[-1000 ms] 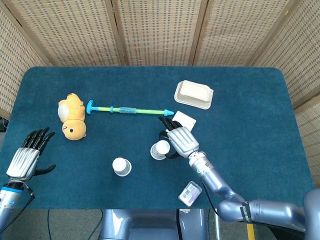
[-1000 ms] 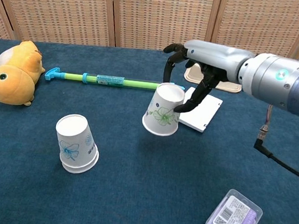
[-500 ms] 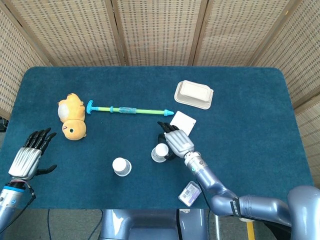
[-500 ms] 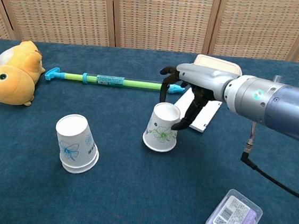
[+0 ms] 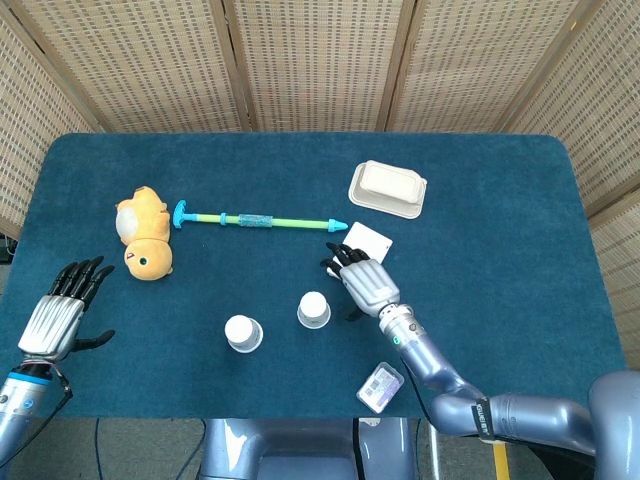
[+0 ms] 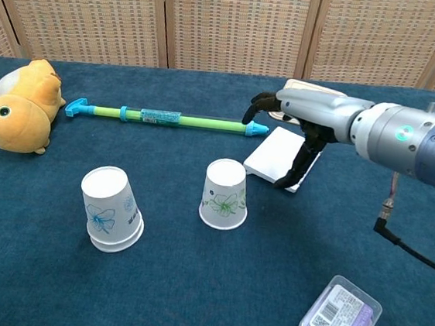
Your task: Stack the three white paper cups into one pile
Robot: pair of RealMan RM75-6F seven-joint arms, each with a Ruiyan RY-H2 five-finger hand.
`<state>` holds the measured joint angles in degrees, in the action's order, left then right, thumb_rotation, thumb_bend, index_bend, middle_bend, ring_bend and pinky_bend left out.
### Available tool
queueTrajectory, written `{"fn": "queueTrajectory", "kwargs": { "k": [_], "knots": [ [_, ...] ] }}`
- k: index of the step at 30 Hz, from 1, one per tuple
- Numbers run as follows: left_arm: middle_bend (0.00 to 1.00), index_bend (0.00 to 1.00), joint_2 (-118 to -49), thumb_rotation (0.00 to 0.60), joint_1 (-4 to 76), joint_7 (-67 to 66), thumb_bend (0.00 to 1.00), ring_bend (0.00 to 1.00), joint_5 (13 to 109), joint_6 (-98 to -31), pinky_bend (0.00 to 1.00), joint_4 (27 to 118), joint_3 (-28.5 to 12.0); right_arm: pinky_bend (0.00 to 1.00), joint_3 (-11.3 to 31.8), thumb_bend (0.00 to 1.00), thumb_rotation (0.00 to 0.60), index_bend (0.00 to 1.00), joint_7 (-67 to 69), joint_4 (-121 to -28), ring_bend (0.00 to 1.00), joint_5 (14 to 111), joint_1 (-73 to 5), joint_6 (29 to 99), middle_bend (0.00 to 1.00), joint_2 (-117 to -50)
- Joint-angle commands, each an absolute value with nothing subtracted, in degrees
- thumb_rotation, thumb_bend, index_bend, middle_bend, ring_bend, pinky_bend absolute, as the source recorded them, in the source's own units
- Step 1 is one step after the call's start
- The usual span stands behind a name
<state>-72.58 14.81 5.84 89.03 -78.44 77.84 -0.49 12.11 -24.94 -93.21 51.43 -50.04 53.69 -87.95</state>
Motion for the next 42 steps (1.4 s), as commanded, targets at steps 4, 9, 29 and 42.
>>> {"fn": "queueTrajectory", "kwargs": {
  "k": [4,9,29,42],
  "knots": [
    [0.00,0.07,-72.5,0.600,14.6,6.6,0.19,0.00,88.9,-78.7,0.03,77.8,-0.6,0.17,8.8,0.22,0.600,0.20,-26.4,-99.4,0.00,56.5,-44.3,62.1,0.00,-79.8],
    [0.00,0.07,-72.3,0.600,14.6,6.7,0.19,0.00,88.8,-79.0,0.03,78.1,-0.9,0.17,3.9,0.22,0.600,0.18,-17.1,-99.8,0.00,66.4,-35.3,69.9,0.00,-72.6],
    [0.00,0.28,-63.9,0.600,30.1,6.3,0.22,0.00,86.2,-62.1,0.04,94.7,-9.4,0.16,-3.1,0.22,0.600,0.19,8.4,-82.5,0.00,84.1,-16.4,86.8,0.00,-71.8],
    [0.00,0.35,-70.3,0.600,48.9,-15.5,0.23,0.00,67.7,-42.9,0.04,100.1,-15.5,0.16,0.2,0.22,0.600,0.19,15.2,-80.8,0.00,83.6,-14.1,86.7,0.00,-70.7]
  ]
}}
